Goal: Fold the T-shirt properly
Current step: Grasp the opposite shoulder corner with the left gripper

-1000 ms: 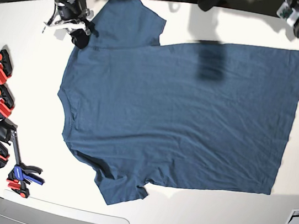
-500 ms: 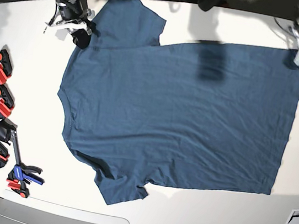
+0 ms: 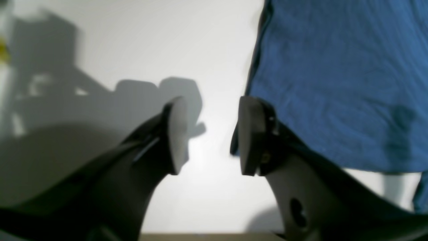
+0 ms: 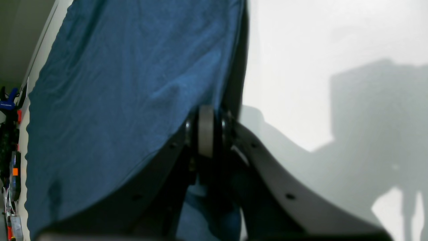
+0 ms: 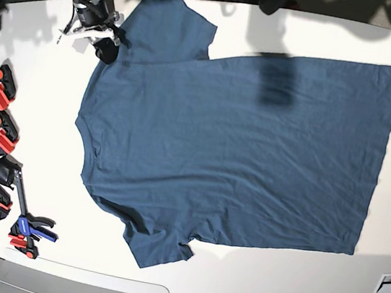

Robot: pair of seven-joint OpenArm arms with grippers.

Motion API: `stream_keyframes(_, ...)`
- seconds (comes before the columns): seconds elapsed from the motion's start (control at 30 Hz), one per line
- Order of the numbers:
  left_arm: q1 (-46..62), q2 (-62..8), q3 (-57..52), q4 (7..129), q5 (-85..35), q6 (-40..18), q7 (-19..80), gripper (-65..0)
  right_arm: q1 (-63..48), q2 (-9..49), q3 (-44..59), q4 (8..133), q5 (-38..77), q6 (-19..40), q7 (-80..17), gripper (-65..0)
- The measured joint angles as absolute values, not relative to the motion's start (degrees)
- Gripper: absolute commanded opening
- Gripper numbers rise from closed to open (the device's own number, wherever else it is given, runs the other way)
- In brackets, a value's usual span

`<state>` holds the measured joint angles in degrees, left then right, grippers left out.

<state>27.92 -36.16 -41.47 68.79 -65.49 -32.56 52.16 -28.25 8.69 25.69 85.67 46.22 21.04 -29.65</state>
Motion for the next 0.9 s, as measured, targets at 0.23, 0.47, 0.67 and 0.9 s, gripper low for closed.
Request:
stream_keyframes(0.23,27.9,-33.2,-41.7,62.0,-71.0,-34.2,54.1,-32.8,-28.3,8.7,25.7,85.7,46.2,21.1,-29.6,-65.0)
stream_keyframes(0.47,27.9,-30.2,-39.7,64.1,-69.6,-35.0,54.7,-32.8,-28.3,8.7,25.7,85.7,46.2,21.1,-29.6,-65.0)
stream_keyframes(0.67,27.4,-30.5,-33.5,66.8,-69.6,-35.2,53.9,-32.8,-28.2,8.7,25.7,85.7,46.2,21.1,-29.6,-65.0)
stream_keyframes(0.9,27.4,-30.5,-32.6,67.6,-68.6,-35.0,54.1,-49.6,-28.3,8.7,25.7,85.7,46.2,21.1,-29.6,-65.0)
